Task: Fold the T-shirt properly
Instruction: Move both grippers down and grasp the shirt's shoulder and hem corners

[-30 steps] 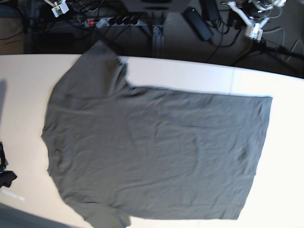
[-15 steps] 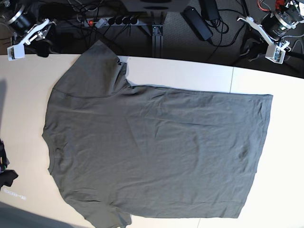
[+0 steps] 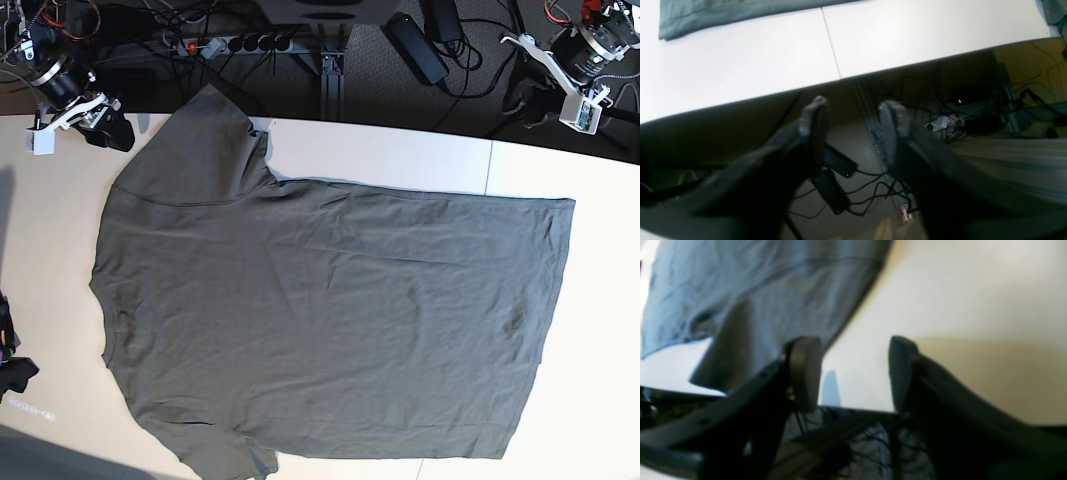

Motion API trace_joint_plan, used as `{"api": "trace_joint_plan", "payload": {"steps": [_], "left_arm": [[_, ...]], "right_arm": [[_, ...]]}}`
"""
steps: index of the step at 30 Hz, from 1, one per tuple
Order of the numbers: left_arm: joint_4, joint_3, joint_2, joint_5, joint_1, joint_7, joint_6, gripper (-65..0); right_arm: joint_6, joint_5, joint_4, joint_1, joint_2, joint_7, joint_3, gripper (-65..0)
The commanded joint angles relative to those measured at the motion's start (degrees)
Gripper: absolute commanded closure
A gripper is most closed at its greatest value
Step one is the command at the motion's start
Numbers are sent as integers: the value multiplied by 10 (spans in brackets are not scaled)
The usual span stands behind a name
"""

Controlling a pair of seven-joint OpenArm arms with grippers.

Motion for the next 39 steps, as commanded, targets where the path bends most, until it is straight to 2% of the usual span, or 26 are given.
{"api": "trace_joint_plan", "payload": {"steps": [1, 6, 8, 10, 15, 21, 25, 27, 31, 34, 39], "left_arm": [[9, -4, -10, -7, 6, -13, -4, -350], [9, -6, -33, -7, 1, -10, 26, -364], [9, -12, -37, -12, -13, 8, 26, -364], [9, -24, -42, -42, -31, 23, 26, -364], [-14, -49, -47, -60, -85, 24, 37, -364], [-133, -49, -50, -66, -194, 24, 42, -364], [-249, -48, -65, -68, -276, 27, 41, -364], [-302, -43, -75, -87, -312, 39, 32, -364], [-381, -23, -88, -133, -358, 55, -11, -364], [-431, 3, -87, -149, -385, 68, -16, -364], [-489, 51, -77, -174, -416, 102, -51, -364]], "right_arm": [[29, -4, 2, -3, -4, -15, -9, -330], [29, -12, 2, 7, -39, -16, -48, -330], [29, -24, 2, 13, -51, -16, -62, -330], [29, -31, 2, 19, -61, -16, -71, -330], [29, -50, 2, 23, -79, -17, -74, -330], [29, -64, 2, 23, -78, -17, -74, -330], [29, -67, 2, 23, -78, -17, -74, -330], [29, -68, 2, 23, -78, -17, -74, -330], [29, -76, 2, 23, -78, -17, -74, -330], [29, -76, 2, 23, -78, -18, -74, -330], [29, -76, 2, 23, -78, -18, -74, -330]]}}
